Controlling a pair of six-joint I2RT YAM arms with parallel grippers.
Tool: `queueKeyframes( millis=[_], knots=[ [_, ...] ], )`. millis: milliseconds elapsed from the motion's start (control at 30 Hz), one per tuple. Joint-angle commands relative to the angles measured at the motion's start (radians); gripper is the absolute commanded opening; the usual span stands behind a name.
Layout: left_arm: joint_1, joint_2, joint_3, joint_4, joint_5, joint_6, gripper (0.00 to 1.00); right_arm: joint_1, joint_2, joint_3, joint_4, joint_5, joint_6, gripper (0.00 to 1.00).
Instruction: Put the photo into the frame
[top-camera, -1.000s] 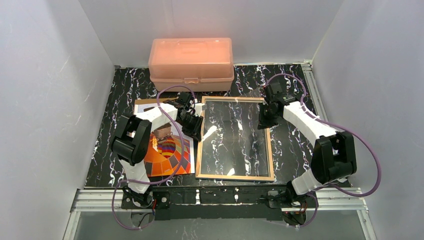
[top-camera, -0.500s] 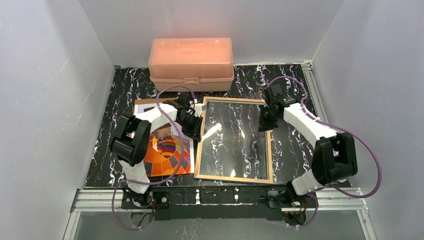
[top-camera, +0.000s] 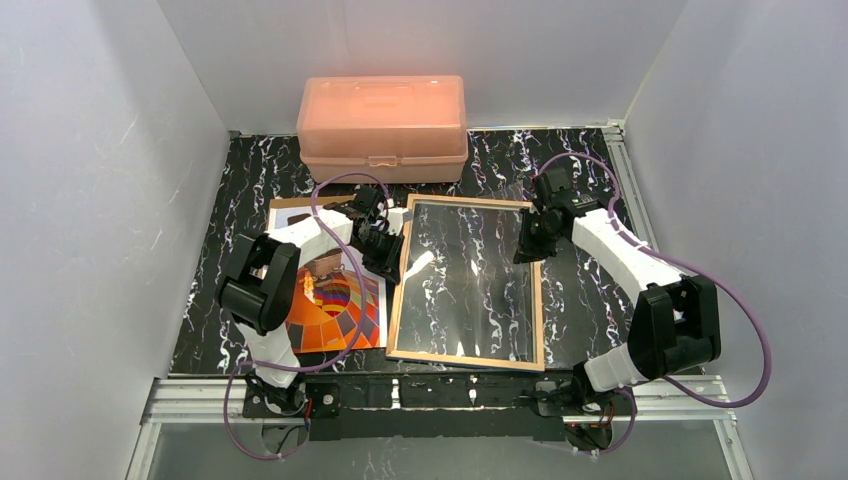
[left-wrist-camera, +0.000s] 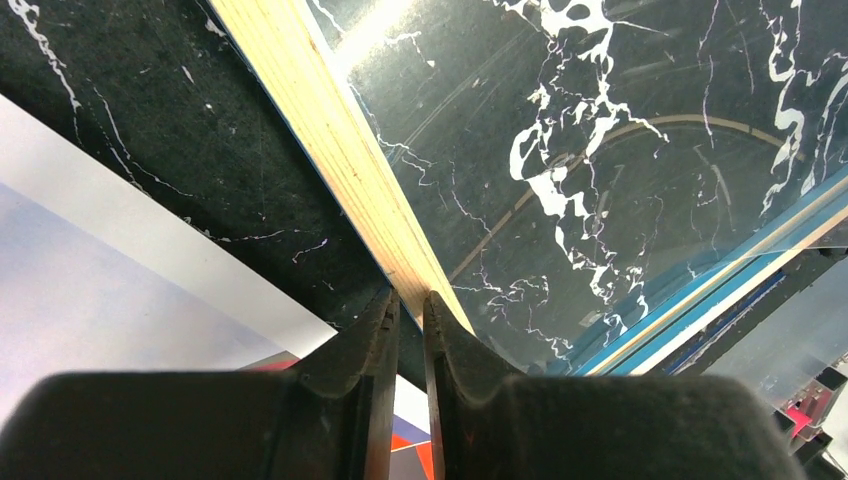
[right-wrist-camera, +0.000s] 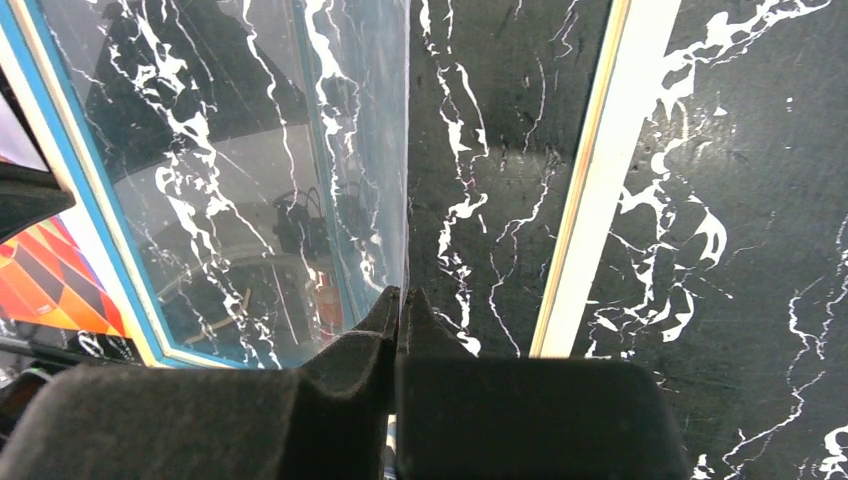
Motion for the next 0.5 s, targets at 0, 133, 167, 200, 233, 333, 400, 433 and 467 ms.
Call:
queueKeyframes(
  millis=[0,133,167,200,233,333,400,433,467],
  knots=[
    [0.0,-0.02,-0.035,-0.021,-0.048,0.033,0.12,-0.008,-0.02,0.035,-0.054,-0.125,0.04,0.01],
    [0.0,-0.02,-0.043,-0.015,-0.055,0.039,0.1,-0.033,-0.037,0.053,-0.049,-0.209,0.059,0.01],
    [0.0,-0.021,-0.044,-0.014,-0.057,0.039,0.1,-0.036,-0.043,0.054,-0.046,-0.225,0.064,0.01],
    [0.0,-0.021,-0.044,-0.014,-0.059,0.04,0.1,-0.044,-0.051,0.053,-0.043,-0.242,0.07,0.01],
    [0.0,-0.019,-0.046,-0.014,-0.063,0.04,0.1,-0.047,-0.06,0.051,-0.038,-0.259,0.076,0.01],
    [0.0,-0.017,-0.045,-0.016,-0.073,0.046,0.09,-0.056,-0.089,0.045,-0.023,-0.288,0.095,0.01],
    [-0.001,-0.014,-0.044,-0.019,-0.079,0.05,0.09,-0.06,-0.104,0.04,-0.018,-0.299,0.107,0.01],
    [0.0,-0.013,-0.043,-0.018,-0.082,0.051,0.08,-0.062,-0.109,0.039,-0.018,-0.305,0.11,0.01],
    [0.0,-0.012,-0.043,-0.019,-0.083,0.05,0.08,-0.062,-0.112,0.036,-0.019,-0.307,0.115,0.01]
  ],
)
